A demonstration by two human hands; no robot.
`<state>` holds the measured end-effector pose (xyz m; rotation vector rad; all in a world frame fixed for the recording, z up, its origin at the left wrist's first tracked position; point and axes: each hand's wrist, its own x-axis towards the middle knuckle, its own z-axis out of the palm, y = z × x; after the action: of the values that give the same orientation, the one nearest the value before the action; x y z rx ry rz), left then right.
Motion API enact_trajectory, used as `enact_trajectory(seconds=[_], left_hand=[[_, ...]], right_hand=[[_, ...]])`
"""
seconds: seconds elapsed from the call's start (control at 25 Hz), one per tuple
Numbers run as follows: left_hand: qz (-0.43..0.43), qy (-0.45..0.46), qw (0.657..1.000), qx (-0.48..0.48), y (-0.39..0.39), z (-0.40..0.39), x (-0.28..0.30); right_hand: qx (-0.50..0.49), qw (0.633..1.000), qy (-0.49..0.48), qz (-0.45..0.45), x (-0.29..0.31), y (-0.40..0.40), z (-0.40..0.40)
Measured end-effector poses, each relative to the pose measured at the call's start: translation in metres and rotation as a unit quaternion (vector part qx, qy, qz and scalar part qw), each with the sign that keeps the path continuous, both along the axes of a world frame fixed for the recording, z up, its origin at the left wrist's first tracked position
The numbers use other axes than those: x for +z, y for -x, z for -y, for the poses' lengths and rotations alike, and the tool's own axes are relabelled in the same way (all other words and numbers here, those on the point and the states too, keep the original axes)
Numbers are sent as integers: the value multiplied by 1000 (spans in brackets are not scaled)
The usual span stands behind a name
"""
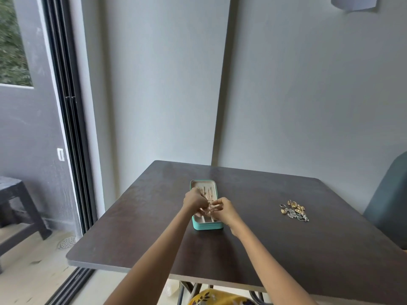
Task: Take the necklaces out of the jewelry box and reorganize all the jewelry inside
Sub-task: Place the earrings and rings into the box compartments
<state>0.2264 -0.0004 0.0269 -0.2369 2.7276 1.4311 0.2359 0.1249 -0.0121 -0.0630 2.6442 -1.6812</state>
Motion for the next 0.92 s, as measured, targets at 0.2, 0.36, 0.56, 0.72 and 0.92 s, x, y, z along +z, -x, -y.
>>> enact_trajectory(seconds=[0.2, 0.36, 0.56, 0.72, 0.92], left_hand=[[41, 35, 998, -13, -1, -2, -14], [57, 64, 996, -22, -3, -4, -6], [68, 108, 991, -31, -4, -4, -1], [36, 156, 987, -29, -1, 2, 4], [56, 192, 978, -53, -1, 8, 1]], right_hand=[[-20, 1000, -4, -4, -5, 4, 3], [-44, 999, 22, -11, -7, 4, 2], [-31, 999, 30, -11, -5, 2, -1], [-19, 998, 61, 10, -3, 2, -1], [-5, 999, 35, -3, -4, 0, -1]])
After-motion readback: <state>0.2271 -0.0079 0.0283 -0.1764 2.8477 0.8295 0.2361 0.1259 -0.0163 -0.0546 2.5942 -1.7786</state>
